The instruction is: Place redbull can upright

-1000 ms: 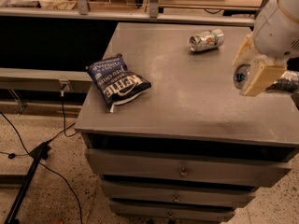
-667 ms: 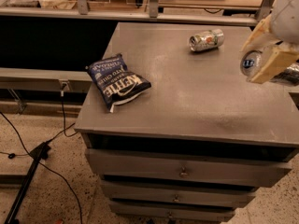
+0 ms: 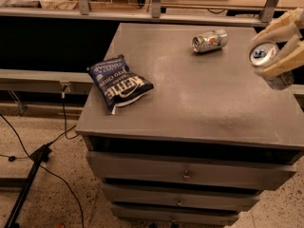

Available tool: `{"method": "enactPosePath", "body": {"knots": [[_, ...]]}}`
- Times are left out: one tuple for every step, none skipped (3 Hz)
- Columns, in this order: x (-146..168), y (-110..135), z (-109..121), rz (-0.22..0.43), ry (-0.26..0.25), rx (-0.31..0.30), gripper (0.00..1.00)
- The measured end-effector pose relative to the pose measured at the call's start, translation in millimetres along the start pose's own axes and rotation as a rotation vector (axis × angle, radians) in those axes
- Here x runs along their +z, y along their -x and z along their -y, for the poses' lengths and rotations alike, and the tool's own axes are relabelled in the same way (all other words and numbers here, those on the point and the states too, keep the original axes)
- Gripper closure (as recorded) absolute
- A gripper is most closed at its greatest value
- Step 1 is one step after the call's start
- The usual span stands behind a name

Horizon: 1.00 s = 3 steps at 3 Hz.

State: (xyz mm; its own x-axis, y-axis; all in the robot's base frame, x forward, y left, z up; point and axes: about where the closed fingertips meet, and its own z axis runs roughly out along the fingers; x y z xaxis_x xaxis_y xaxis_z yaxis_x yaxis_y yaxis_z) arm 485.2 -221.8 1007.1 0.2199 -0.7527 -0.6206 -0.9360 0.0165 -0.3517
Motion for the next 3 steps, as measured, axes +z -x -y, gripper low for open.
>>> {"method": "enactPosePath", "body": {"knots": [[2.3,5.5,1.6,0.000,-0.003,-0.005,1.00],[12.8,-15.0,1.6,0.070,-0.003,0.074,1.00],[36.1,-33.1,-0.3,0.350,0.019,0.222,1.00]]}}
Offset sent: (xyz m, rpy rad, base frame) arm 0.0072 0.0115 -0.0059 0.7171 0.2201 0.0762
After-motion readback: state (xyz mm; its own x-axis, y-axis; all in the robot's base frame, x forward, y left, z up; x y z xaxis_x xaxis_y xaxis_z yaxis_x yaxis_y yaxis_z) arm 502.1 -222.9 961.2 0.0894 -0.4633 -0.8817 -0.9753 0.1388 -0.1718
